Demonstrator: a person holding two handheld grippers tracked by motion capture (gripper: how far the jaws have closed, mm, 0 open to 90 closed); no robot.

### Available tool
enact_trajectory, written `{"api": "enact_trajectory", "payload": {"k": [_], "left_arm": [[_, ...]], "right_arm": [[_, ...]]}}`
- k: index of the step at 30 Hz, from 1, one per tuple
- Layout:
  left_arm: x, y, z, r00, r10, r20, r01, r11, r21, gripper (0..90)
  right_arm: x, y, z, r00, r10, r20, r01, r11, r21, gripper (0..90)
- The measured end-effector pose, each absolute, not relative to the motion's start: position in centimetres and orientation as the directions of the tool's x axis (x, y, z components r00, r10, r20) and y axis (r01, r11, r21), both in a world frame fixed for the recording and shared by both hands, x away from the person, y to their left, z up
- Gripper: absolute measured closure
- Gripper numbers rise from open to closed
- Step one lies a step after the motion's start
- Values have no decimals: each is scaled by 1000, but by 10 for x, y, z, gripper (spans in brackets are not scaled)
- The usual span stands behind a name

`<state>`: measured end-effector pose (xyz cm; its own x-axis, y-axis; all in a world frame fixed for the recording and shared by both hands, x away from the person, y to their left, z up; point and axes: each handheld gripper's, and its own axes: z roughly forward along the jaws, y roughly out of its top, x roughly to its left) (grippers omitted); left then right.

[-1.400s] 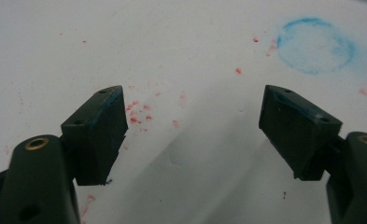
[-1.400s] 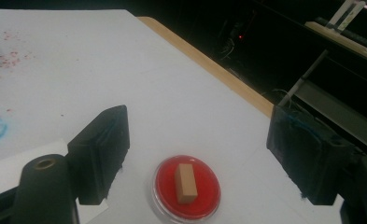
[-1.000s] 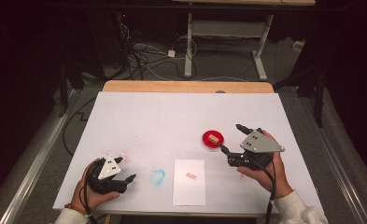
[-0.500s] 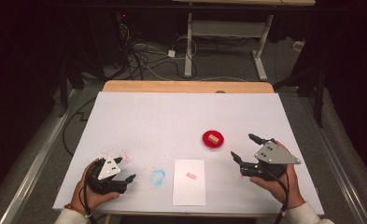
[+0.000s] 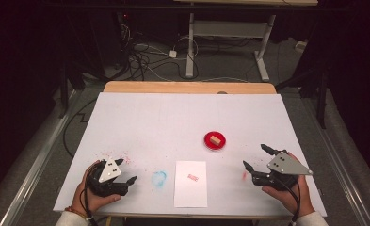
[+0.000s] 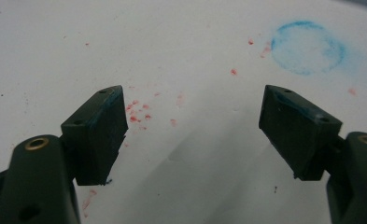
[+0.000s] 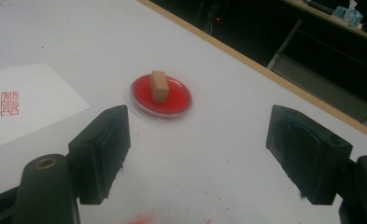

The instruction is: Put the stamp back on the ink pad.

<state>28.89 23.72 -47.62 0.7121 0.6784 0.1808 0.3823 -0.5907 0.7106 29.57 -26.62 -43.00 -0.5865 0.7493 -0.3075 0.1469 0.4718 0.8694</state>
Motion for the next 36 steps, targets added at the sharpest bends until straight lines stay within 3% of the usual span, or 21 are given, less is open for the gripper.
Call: {"api": "enact_trajectory", "payload": {"k": [12, 18, 36], "left_arm": [[290, 237, -474, 714, 676, 183, 368, -584, 723, 226], [291, 235, -472, 719, 668, 192, 354, -590, 726, 226], [287, 234, -471, 726, 653, 219, 330, -609, 721, 225]], "right_arm": [[286, -282, -442, -565, 775, -284, 162, 441, 883, 235], [285, -284, -453, -564, 776, -284, 194, 458, 867, 199], [281, -281, -449, -570, 770, -288, 170, 453, 875, 176]]}}
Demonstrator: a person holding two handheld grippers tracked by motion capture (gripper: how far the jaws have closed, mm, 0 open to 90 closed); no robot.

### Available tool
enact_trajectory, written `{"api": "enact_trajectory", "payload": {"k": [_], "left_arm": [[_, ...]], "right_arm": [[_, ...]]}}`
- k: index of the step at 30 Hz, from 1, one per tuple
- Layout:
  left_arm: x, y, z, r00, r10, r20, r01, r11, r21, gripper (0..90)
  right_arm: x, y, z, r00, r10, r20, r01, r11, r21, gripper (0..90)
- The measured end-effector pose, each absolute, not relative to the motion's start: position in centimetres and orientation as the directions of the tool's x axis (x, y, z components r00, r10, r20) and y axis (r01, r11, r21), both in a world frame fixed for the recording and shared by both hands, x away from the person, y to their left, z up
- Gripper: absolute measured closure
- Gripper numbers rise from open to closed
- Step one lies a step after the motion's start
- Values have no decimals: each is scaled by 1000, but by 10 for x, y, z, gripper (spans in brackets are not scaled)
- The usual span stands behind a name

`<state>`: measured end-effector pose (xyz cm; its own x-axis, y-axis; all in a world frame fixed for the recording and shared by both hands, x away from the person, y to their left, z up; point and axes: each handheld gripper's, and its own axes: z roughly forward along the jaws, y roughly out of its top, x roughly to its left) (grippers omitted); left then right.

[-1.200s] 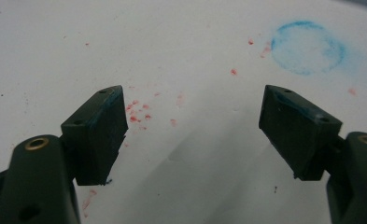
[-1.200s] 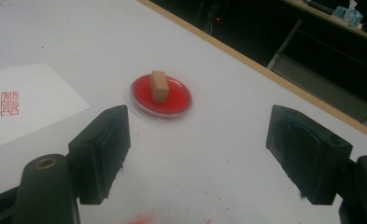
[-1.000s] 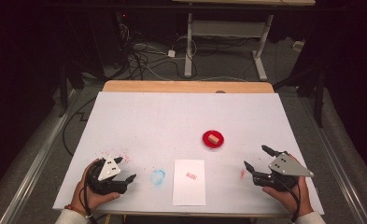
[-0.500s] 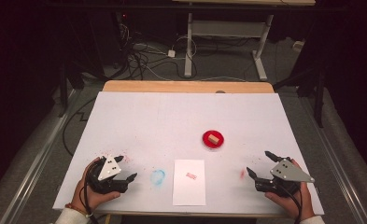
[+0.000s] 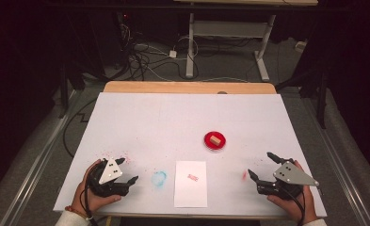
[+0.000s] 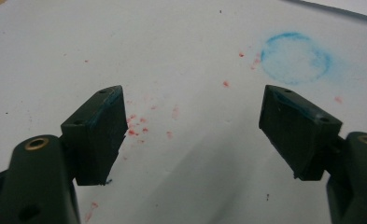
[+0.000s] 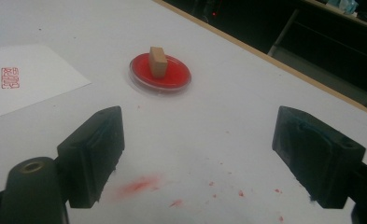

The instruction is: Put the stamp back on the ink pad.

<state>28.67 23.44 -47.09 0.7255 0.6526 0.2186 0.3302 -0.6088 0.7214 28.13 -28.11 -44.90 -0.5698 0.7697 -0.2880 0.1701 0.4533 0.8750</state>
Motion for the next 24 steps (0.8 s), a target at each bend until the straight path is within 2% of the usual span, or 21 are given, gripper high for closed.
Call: {"api": "enact_trajectory", "payload": {"k": [24], "left_arm": [[291, 237, -472, 713, 672, 200, 363, -597, 715, 225]], "right_arm": [[286, -279, -449, -564, 771, -295, 158, 451, 878, 176]]}}
